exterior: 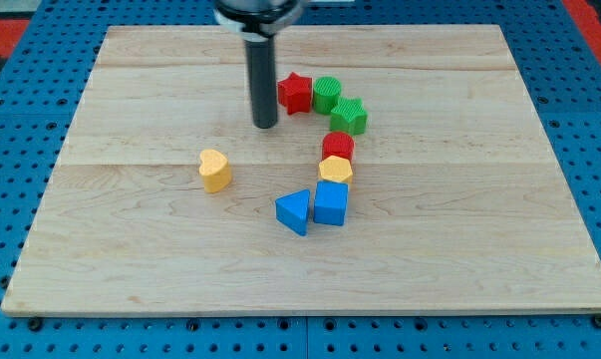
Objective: Push the triangle closer to the heart
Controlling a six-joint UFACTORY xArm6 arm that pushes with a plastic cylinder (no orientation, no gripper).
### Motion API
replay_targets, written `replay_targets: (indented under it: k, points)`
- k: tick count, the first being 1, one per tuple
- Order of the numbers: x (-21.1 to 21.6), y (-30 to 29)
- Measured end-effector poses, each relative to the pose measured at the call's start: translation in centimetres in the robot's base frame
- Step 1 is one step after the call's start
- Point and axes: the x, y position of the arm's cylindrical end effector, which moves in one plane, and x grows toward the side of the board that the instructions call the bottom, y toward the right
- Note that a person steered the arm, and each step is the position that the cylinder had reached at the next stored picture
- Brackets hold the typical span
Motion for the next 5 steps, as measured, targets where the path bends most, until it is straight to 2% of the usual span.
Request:
replay_targets:
  k: [1,2,3,4,5]
  points:
    - [-5.0,1.1]
    - [-8.5,5.1]
    - [-6.9,12.5]
    - [-4.5,14.4]
    - [-3.8,14.4]
